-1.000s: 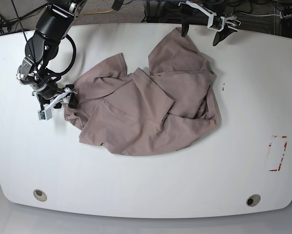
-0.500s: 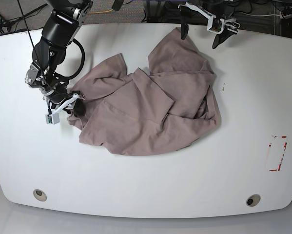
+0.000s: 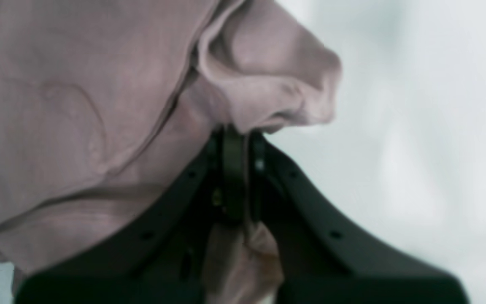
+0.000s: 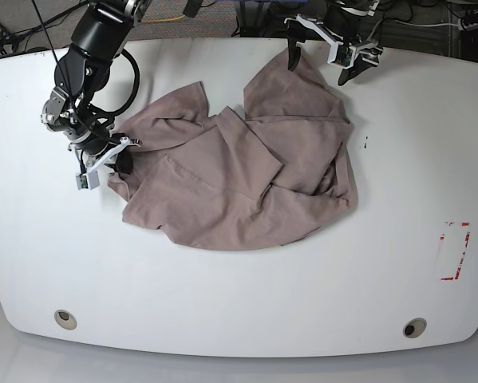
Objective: Fold the T-shirt properly
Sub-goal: 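Lower the left gripper onto the shirt's other edge and grasp it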
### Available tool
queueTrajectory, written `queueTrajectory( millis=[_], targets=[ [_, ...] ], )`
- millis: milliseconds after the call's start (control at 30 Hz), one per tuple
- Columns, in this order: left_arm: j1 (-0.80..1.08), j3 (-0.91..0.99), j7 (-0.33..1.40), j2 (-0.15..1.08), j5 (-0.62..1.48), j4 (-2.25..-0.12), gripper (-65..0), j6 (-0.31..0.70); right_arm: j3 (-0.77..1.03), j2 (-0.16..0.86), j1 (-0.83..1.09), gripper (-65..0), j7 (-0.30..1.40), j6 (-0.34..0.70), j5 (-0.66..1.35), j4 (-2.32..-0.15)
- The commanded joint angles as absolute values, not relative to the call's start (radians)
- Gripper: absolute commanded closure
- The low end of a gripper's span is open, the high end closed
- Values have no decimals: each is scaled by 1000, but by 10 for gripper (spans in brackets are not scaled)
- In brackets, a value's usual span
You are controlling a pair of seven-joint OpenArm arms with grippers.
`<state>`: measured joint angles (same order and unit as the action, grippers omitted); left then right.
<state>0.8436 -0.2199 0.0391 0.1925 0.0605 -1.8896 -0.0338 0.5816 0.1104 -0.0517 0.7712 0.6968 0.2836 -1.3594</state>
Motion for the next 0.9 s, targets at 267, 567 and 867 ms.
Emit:
queueTrajectory(
  millis=[267,567,867],
  targets=[
    [750,-286,137,191,65,-1863,-568,-28,582,122,-51,0,763,698,289,-1406],
    [757,-308,163,193,67,-1860,-567,-30,582,125,-31,0,763,698,289,-1442],
    [753,-280,165,191,67,-1819,-574,-30,582,120,-24,0,796,698,294,-1474]
  ],
)
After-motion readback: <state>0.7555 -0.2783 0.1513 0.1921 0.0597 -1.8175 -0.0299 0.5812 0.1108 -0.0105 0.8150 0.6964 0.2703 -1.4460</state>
